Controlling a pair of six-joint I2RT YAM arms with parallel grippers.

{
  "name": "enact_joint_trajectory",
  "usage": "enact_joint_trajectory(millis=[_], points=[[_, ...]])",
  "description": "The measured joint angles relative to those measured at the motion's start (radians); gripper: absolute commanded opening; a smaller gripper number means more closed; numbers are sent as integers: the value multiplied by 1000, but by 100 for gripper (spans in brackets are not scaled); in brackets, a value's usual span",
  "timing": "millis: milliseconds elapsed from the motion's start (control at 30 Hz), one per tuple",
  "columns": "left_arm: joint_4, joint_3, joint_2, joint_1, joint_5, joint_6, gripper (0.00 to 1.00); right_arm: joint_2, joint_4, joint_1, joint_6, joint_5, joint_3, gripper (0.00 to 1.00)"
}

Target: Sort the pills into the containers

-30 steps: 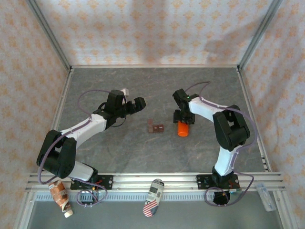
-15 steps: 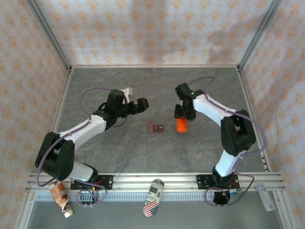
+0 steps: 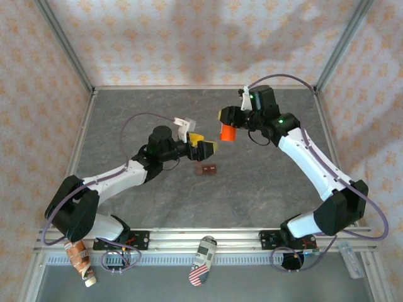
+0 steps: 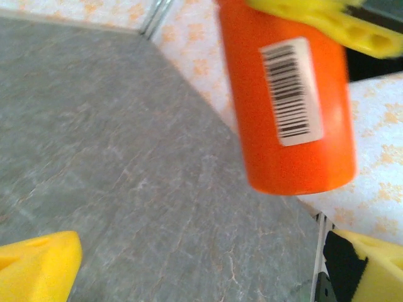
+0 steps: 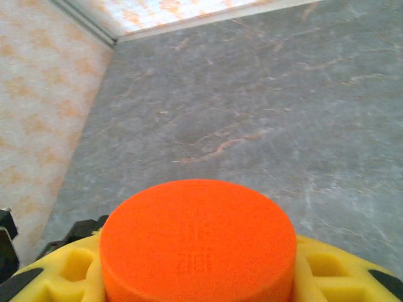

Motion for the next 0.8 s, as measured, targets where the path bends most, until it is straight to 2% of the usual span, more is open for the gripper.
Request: enact_joint_trajectory(millis=[167, 400, 567, 700, 800], points=[[129, 0, 5, -10, 19, 7, 95, -1, 55, 42, 11, -23, -26, 25], [322, 0, 91, -13, 40, -102, 85, -2, 154, 70, 77, -30, -80, 25], [357, 0, 114, -13, 44, -148, 76, -5, 209, 75, 128, -34, -120, 25], [370, 0, 115, -13, 45, -167, 63, -21, 241, 76, 146, -34, -136, 25], [377, 2, 116, -13, 56, -179, 62, -38, 250, 77, 148, -32, -145, 26]])
